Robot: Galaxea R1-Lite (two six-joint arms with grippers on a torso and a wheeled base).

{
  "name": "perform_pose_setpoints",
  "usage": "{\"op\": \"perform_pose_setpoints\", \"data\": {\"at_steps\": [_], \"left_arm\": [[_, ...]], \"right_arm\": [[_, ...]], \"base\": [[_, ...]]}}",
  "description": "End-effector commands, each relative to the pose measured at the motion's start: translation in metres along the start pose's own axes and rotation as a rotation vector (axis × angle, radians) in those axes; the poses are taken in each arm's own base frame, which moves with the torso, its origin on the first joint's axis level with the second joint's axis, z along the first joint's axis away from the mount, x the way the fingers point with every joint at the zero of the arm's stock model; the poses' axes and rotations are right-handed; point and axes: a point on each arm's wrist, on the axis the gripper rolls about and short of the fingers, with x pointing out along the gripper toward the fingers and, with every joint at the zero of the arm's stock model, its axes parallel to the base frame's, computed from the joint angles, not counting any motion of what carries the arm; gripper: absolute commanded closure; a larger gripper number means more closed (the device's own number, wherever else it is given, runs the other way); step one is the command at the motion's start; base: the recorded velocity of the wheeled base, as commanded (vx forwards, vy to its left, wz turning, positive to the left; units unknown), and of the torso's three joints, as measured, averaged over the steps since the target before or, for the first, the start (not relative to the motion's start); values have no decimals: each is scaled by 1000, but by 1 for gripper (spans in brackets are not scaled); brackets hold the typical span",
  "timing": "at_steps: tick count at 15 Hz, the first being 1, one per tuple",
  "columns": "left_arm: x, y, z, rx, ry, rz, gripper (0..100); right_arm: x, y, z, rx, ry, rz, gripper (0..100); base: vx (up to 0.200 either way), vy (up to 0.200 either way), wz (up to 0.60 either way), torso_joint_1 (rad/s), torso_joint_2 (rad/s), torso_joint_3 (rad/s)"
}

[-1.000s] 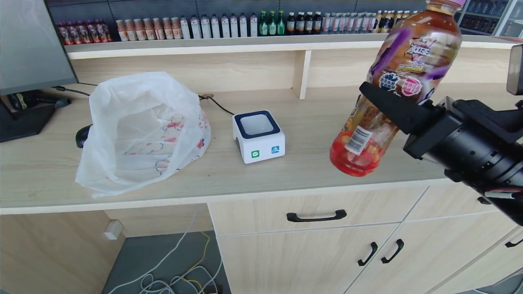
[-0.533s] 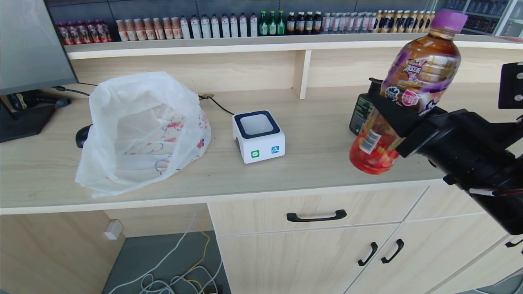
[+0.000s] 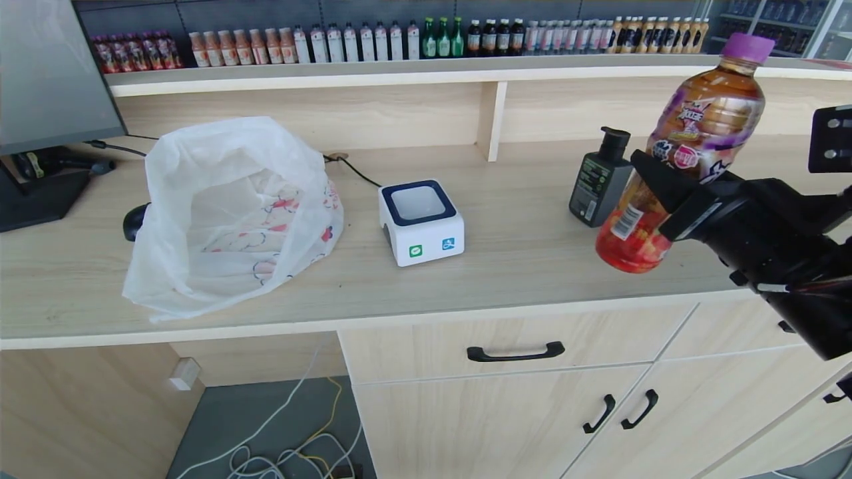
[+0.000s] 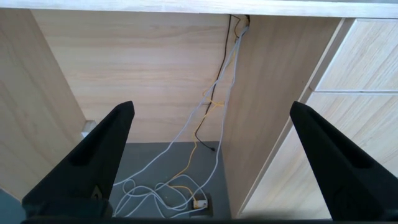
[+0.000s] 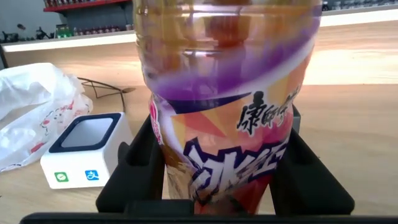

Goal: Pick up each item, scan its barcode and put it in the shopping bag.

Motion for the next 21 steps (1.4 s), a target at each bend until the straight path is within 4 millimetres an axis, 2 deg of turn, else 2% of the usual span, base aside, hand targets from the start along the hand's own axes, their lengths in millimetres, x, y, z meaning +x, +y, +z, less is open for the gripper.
{"op": "perform_pose_setpoints", "data": {"at_steps": [1,3,6,10,14,21], "left_arm": [[0,0,0,1,-1,-1,0],[0,0,0,0,-1,-1,0],[0,0,0,-2,-1,1,0],[0,0,0,-3,-1,1,0],[0,0,0,-8,-1,1,0],[0,0,0,-22,-1,1,0]], "right_arm": [[3,0,-1,6,-7,0,100],[7,1,3,9,-30,15,100],[9,1,4,9,-37,26,100],[14,2,13,10,-78,31,100],[14,1,17,2,-91,22,100],[20,1,12,-62,-80,25,100]], "base": [[0,0,0,0,0,0],[0,0,0,0,0,0],[-200,0,0,15,4,6],[0,0,0,0,0,0],[0,200,0,7,2,2],[0,200,0,7,4,0]]}}
